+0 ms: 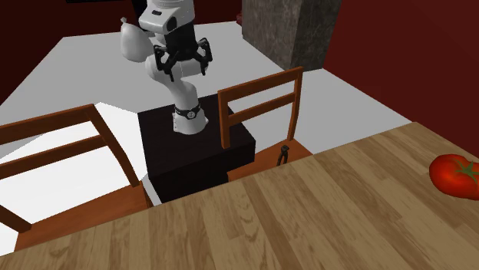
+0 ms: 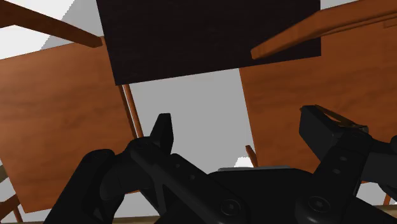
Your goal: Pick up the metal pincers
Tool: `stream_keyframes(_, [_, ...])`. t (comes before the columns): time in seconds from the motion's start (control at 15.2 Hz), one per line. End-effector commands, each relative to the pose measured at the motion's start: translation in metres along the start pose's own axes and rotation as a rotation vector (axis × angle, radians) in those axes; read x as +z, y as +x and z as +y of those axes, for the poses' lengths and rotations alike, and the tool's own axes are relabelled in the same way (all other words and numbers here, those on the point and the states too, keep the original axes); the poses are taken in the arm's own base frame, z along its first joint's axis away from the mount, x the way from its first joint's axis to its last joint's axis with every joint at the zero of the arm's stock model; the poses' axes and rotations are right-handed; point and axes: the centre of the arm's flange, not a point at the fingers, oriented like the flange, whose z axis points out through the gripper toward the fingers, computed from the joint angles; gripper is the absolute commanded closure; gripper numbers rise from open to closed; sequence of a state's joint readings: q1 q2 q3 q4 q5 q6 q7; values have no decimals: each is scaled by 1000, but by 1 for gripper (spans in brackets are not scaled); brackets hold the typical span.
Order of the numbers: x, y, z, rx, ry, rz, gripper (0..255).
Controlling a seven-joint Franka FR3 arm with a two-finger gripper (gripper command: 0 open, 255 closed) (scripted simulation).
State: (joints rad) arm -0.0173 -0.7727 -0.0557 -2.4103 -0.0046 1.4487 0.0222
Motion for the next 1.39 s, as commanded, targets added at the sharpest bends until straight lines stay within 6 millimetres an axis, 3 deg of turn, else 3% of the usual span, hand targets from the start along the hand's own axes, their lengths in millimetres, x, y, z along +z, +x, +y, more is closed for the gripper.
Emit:
stream_keyframes(0.0, [0,0,0,0,0,0,0])
stream_keyframes(1.32, [163,94,-178,-91,-12,106,0])
